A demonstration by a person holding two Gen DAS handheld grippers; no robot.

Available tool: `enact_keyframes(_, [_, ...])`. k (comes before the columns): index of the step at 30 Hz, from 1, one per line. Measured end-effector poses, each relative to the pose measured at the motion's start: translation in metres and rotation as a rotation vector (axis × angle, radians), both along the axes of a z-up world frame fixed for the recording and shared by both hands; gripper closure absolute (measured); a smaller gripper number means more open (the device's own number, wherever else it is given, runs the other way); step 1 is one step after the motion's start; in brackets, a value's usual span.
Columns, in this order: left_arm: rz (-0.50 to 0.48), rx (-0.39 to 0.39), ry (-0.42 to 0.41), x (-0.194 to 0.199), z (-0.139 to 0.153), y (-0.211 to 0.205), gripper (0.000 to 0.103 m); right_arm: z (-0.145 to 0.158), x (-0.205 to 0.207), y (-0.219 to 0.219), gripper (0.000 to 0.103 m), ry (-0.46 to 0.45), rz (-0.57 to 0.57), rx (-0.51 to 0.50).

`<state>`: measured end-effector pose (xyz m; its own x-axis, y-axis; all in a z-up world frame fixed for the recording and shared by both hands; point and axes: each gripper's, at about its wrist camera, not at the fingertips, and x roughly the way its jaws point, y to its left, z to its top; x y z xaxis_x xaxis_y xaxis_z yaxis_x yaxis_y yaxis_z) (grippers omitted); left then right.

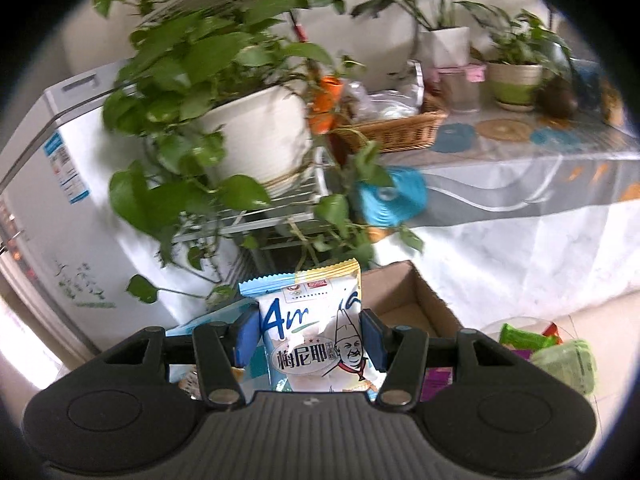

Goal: Organize snacks
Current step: 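Carry the yellow waffle bag with left tool to the box while right tool carries the white Ameria bag there, then open the left tool over the box while right tool releases the white Ameria bag inside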

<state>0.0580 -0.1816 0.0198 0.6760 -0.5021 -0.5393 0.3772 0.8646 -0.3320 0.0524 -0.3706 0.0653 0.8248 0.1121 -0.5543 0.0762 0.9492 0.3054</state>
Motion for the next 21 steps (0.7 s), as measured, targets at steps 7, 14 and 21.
enact_keyframes(7, [-0.076, -0.031, 0.047, -0.005, -0.015, -0.027, 0.051, -0.002, 0.004, -0.009, 0.043, 0.012, -0.059, 0.015])
enact_keyframes(14, [-0.156, -0.036, 0.08, -0.009, -0.024, -0.043, 0.023, -0.006, 0.006, -0.012, 0.032, 0.041, -0.1, 0.015])
enact_keyframes(21, [-0.162, 0.006, 0.06, -0.01, -0.015, -0.029, 0.016, -0.004, 0.005, -0.011, 0.022, 0.032, -0.095, 0.031])
